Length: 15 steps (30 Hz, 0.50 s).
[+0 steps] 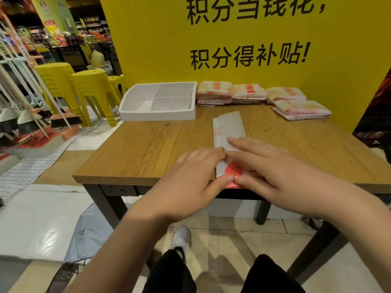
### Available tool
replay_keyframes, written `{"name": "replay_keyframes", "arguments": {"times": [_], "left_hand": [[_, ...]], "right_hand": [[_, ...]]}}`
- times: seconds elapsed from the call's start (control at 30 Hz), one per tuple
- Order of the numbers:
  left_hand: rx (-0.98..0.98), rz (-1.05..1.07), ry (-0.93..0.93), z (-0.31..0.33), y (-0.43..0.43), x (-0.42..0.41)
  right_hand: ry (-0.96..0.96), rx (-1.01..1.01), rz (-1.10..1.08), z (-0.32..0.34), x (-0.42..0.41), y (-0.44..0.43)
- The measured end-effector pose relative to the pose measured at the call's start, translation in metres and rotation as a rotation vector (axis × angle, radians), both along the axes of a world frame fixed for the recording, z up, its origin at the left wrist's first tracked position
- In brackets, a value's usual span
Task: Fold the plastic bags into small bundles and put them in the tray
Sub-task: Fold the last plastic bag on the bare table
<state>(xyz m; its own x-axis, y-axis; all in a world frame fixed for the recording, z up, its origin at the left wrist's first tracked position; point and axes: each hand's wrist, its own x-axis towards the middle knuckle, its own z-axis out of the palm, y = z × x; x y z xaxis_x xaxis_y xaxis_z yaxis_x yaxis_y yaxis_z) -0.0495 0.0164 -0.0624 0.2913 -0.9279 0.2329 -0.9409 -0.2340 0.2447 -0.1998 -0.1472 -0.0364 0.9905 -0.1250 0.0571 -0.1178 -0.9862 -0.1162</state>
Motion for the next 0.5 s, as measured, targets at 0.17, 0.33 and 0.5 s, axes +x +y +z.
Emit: {"name": "replay_keyframes", "arguments": {"times": [0.17, 0.33, 0.5], "left_hand": [[0.06, -0.033, 0.008, 0.003, -0.002, 0.012], [0.091, -0.056, -0.014, -0.001, -0.005, 0.021], [0.143, -0.016, 0.01, 0.003, -0.005, 0.017]], "right_hand": [[0.013, 0.126, 0.028, -0.015, 0.007, -0.015], [-0.048, 0.075, 0.021, -0.027, 0.007, -0.025], [-0.104, 0.019, 0.036, -0.031, 0.0, -0.034]]}}
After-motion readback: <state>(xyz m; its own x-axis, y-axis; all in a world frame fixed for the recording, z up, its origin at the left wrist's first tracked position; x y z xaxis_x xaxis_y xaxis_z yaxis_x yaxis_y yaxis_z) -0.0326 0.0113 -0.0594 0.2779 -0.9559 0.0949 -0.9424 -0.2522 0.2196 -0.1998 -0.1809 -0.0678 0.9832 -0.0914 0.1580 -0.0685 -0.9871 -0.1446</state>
